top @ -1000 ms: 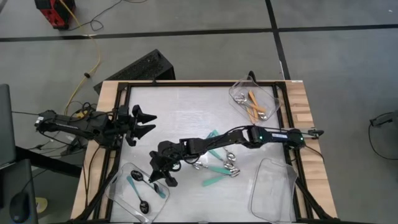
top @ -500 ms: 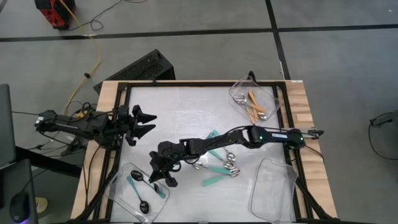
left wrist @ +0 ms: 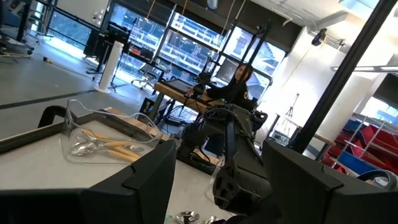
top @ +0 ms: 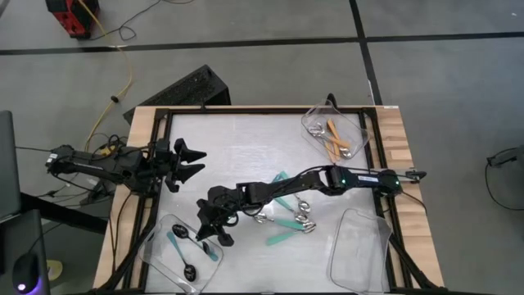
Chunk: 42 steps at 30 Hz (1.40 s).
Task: Sort silverware by color (type)
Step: Put the blue spoon into the bottom left transparent bin, then put the green spoon into the bottom right transparent bin
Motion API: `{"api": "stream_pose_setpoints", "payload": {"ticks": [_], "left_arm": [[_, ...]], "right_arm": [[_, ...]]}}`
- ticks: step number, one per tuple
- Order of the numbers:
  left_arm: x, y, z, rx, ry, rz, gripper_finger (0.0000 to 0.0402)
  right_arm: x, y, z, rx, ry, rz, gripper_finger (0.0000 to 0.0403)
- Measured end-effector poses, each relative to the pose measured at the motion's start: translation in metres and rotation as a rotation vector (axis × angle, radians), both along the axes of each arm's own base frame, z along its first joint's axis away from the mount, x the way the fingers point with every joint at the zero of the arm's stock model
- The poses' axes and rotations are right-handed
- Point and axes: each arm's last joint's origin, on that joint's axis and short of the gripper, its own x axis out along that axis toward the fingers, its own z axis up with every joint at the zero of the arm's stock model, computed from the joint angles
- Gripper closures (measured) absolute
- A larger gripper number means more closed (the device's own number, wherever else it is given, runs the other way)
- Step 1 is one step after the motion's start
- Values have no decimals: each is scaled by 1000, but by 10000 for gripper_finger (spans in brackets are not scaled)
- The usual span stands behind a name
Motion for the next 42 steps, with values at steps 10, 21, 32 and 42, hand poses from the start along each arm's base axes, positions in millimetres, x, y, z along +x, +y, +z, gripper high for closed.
{"api": "stream_pose_setpoints", "payload": {"ticks": [10, 21, 32, 42], "left_arm": [[0, 0, 0, 0, 0, 3, 176], [0, 1, 0, -6, -4, 41, 176], [0, 2, 0, -8, -2, 59, 176], [0, 2, 0, 33, 8, 61, 176]], "right_arm": [[0, 0, 0, 8, 11, -20, 357], [1, -2, 0, 18, 29, -80, 353], [1, -2, 0, 5, 20, -87, 305], [1, -2, 0, -28, -7, -73, 223]]}}
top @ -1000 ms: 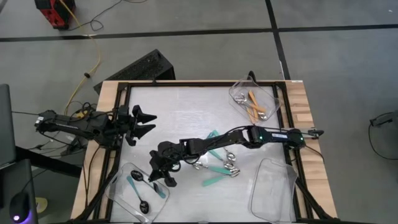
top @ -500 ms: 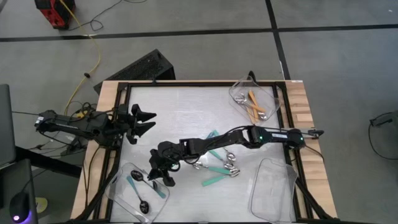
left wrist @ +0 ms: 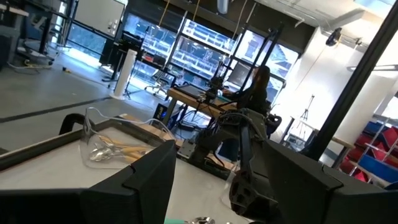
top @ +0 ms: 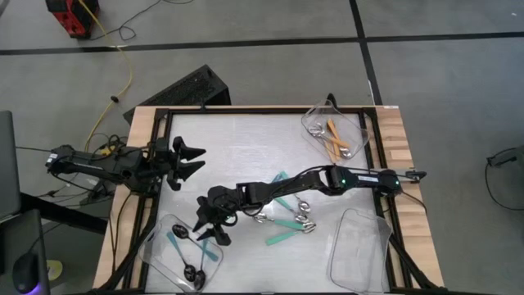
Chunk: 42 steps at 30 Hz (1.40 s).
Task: Sort silverware by color (type)
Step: Put the green spoon into the bottom right transparent bin
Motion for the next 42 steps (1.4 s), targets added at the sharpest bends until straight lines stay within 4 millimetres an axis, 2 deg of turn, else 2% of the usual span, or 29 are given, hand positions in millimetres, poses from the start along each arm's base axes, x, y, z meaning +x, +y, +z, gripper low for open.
{"api": "stream_pose_setpoints", "payload": {"ticks": [6, 14, 18, 23, 27, 30, 33, 36, 42], "left_arm": [[0, 0, 0, 15, 3, 1, 176], [0, 0, 0, 16, 3, -2, 176], [0, 0, 0, 16, 2, -2, 176], [0, 0, 0, 16, 2, -1, 176], [0, 0, 1, 16, -7, -8, 176], [-2, -1, 2, 44, -15, -28, 176], [-6, 0, 5, 65, -35, -30, 176], [-9, 0, 8, 66, -67, -29, 176], [-14, 0, 10, 63, -92, -52, 176]], "right_arm": [[1, -8, 0, -5, -4, -11, 170], [2, -14, 0, 9, 2, -4, 164], [-2, -16, 10, 2, 16, 18, 164], [-10, -19, 33, -48, 5, 41, 164], [-23, -24, 51, -85, 73, 52, 164], [-46, -31, 73, -139, 206, 72, 164], [-73, -37, 105, -218, 281, 62, 164], [-97, -42, 127, -264, 344, 59, 164], [-141, -48, 153, -310, 523, 81, 164]]}}
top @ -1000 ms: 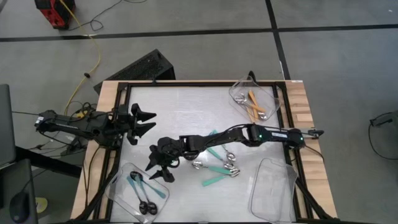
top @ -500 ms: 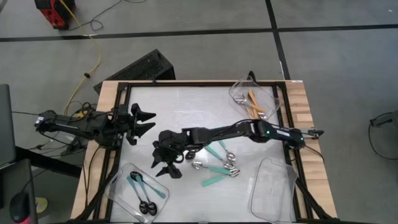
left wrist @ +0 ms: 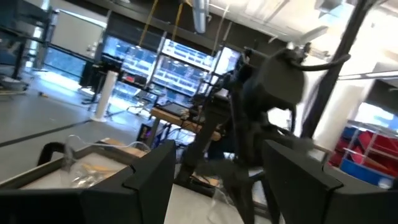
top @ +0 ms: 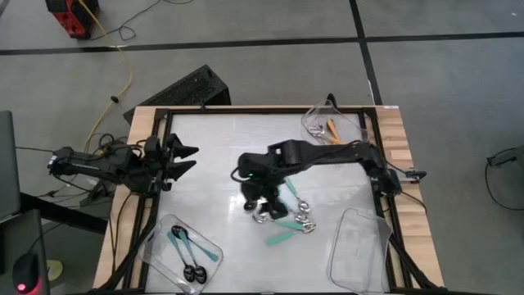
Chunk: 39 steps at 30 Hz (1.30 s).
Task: Sort silverware by color (type)
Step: Put the green spoon into the bottom right transparent bin
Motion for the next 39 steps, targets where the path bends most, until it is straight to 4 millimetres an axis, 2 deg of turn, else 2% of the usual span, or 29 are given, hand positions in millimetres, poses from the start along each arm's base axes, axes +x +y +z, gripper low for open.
{"api": "stream_pose_setpoints", "payload": {"ticks": [8, 11, 14, 19, 23, 26, 29, 31, 35, 39], "left_arm": [[-4, 0, 2, 18, -17, -19, 176], [-5, -1, 1, 18, -17, -50, 176], [-5, -1, 1, 20, -16, -53, 176], [-5, -1, 1, 20, -14, -53, 176], [-5, -1, 1, 20, -12, -53, 176], [-5, -1, 1, 20, -11, -53, 176], [-4, -1, 1, 20, -7, -51, 176], [-4, -1, 0, 19, -5, -44, 176], [-4, 0, 0, 17, -1, -37, 176], [-3, 0, -1, 7, 13, -17, 176]], "right_arm": [[-49, -11, 32, -16, 153, -13, 164], [-74, -19, 50, -9, 193, -53, 164], [-95, -25, 72, 8, 156, -96, 164], [-154, -35, 106, -34, 67, -225, 167], [-201, -39, 116, -69, -64, -386, 180], [-233, -34, 110, -1, -181, -408, 189], [-264, -28, 92, 105, -286, -418, 194], [-278, -25, 75, 188, -366, -421, 195], [-290, -20, 37, 303, -519, -435, 196], [-287, -13, -8, 348, -601, -415, 196]]}}
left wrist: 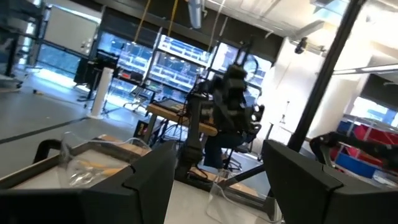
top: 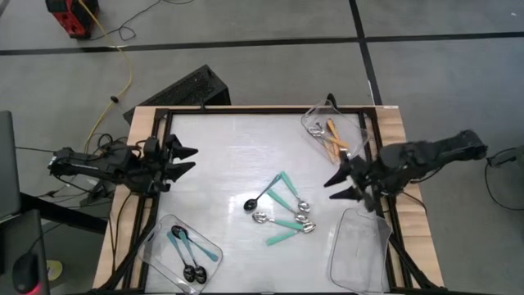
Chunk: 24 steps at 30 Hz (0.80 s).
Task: Sort silverware by color (type)
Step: Put the green spoon into the bottom right transparent bin
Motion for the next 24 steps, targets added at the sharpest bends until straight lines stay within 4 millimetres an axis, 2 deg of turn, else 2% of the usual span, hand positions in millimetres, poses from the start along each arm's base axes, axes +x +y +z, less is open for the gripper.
{"api": "stream_pose_setpoints", "payload": {"ticks": [4, 8, 10, 16, 24], "left_arm": [[0, 1, -2, -28, 14, 19, 176], [2, 1, -3, -54, 26, 33, 176], [4, 1, -4, -71, 35, 54, 176], [8, 2, -6, -77, 58, 97, 176], [10, 1, -7, -71, 65, 67, 176]], "right_arm": [[7, 3, -42, -70, -39, 16, 196], [13, -3, -65, -143, -96, -56, 196], [16, -9, -65, -175, -134, -112, 196], [15, -29, -49, -177, -267, -259, 196], [12, -39, -45, -127, -284, -324, 196]]}}
